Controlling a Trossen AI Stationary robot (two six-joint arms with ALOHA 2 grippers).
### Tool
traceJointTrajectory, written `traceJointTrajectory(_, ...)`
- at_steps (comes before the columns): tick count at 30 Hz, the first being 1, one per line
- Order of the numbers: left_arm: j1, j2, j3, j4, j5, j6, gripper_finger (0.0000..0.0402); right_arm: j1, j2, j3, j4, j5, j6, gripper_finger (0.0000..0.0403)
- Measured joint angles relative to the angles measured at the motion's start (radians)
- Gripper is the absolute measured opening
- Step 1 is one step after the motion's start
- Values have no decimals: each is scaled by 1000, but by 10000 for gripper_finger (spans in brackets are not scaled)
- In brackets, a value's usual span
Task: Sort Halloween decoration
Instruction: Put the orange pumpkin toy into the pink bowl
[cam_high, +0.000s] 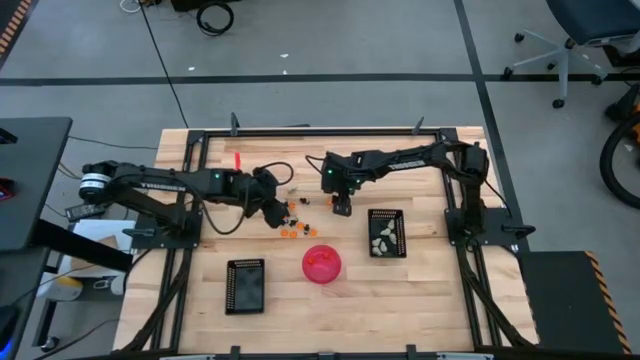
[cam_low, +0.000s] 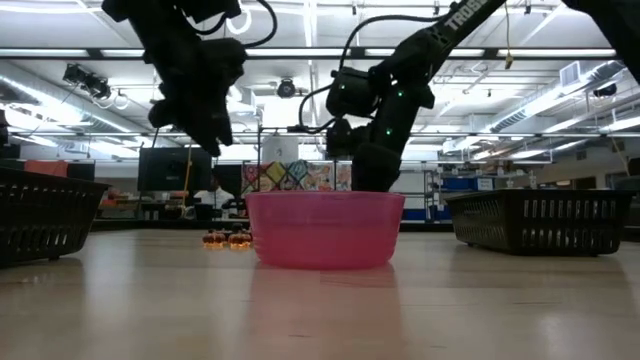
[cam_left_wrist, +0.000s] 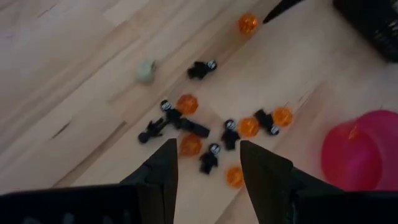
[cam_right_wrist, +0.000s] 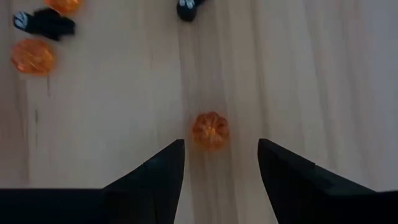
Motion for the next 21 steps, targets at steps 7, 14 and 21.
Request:
traceJointTrajectory(7,-1,-3,-1,-23,13,-30,149,19,44,0,36,-11,-58,206)
traceJointTrajectory(14,-40,-23,-1,-47,41,-45,149,44,63,2,77,0,-103,197)
traceJointTrajectory(21,-86,-42,0,-92,39,-64,149,50,77,4,68,-8,-104,132)
